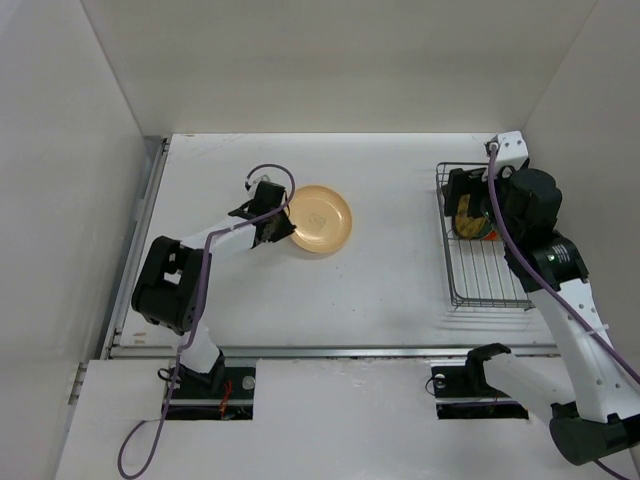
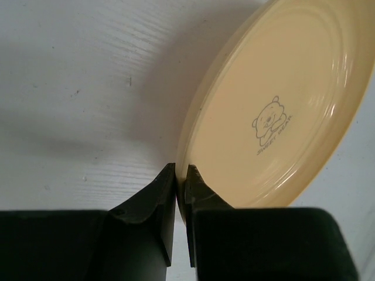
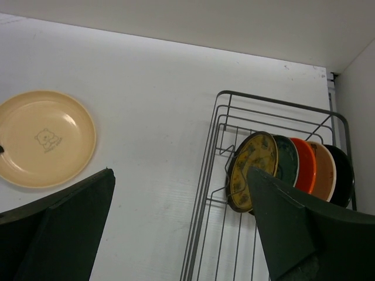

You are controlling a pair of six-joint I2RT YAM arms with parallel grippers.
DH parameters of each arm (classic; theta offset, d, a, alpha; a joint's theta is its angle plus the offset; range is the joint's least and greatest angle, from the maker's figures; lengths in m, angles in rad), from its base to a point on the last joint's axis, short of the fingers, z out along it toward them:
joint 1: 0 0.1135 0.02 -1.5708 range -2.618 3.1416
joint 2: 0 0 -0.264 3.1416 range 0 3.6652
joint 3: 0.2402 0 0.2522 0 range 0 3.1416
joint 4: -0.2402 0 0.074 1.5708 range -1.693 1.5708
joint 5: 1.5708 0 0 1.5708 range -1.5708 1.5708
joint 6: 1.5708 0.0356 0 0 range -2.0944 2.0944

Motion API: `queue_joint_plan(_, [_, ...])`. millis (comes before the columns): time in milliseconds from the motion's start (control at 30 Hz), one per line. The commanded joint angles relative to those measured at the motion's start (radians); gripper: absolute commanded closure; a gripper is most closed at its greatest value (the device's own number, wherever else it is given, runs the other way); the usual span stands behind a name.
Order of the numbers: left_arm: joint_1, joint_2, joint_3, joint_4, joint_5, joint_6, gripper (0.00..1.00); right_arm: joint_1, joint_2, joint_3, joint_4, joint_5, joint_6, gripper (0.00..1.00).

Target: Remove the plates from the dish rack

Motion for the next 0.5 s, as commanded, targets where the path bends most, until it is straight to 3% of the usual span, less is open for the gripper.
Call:
queue_joint_plan(0, [0.02, 0.022, -0.004, 0.051, 0.076, -0.012, 1.0, -0.005, -0.013, 0.003, 0.062, 0.071, 0.014, 0.0])
queue_joint_plan(167, [0.041, 0.045, -0.03, 0.093, 0.094, -0.012, 0.95, -0.005, -0.002, 0.003, 0.071, 0.152, -0.005, 0.0])
queue_joint_plan(300, [0.041, 0.068, -0.03, 0.093, 0.124, -0.012, 0.78, -0.005, 0.01, 0.026, 0.071, 0.226, -0.015, 0.0])
queue_joint_plan(467, [0.041, 0.088, -0.039, 0.123, 0.159, -0.003, 0.49, -0.005, 0.044, 0.087, 0.04, 0.356, -0.118, 0.0])
